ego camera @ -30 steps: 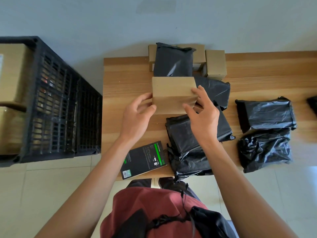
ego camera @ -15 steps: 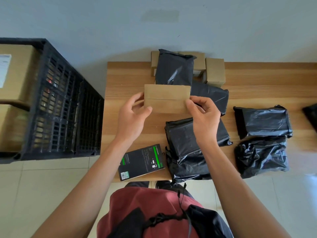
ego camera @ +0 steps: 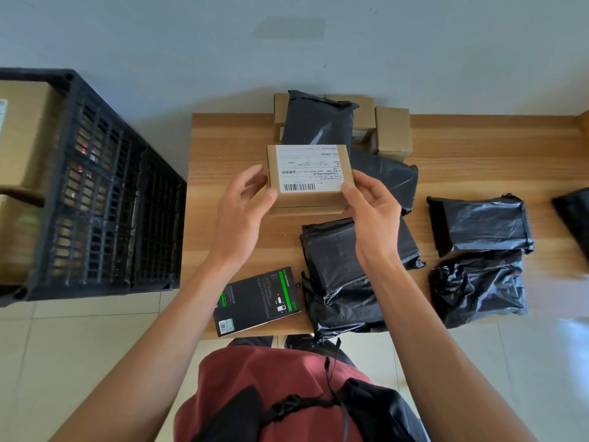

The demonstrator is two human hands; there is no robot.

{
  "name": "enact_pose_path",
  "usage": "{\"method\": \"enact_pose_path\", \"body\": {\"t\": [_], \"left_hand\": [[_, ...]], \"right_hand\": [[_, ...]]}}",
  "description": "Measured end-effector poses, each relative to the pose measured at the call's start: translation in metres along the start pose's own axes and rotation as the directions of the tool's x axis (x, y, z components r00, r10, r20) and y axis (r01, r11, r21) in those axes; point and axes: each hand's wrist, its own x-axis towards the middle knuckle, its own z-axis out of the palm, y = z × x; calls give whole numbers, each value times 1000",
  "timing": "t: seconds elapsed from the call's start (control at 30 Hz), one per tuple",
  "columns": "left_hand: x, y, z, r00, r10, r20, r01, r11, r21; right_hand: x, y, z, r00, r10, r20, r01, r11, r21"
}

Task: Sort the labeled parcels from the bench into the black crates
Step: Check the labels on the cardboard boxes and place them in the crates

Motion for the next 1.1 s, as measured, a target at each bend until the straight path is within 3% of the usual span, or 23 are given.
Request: {"method": "enact_pose_path", "body": {"t": [0.23,0.37,0.67,0.9,1.1], "left_hand": [[7,-8,-2,996,-86,-13,85,994,-65],[7,-13,-4,975,-205,87,208,978,-21],[5,-15,-7,938,-308,158,310,951,10],[2,-21,-14,864,-276,421,316,948,-27],[1,-32,-8,932,-280,232,342,892,-297]], "right_hand": [[-5,1,-2,999,-44,-17,45,998,48],[-1,4,-5,999,-21,-40,24,997,76],[6,-3,-9,991,-90,102,82,993,80],[10,-10,-10,978,-96,183,84,994,72],[2,-7,-5,994,-60,97,58,998,19]]}}
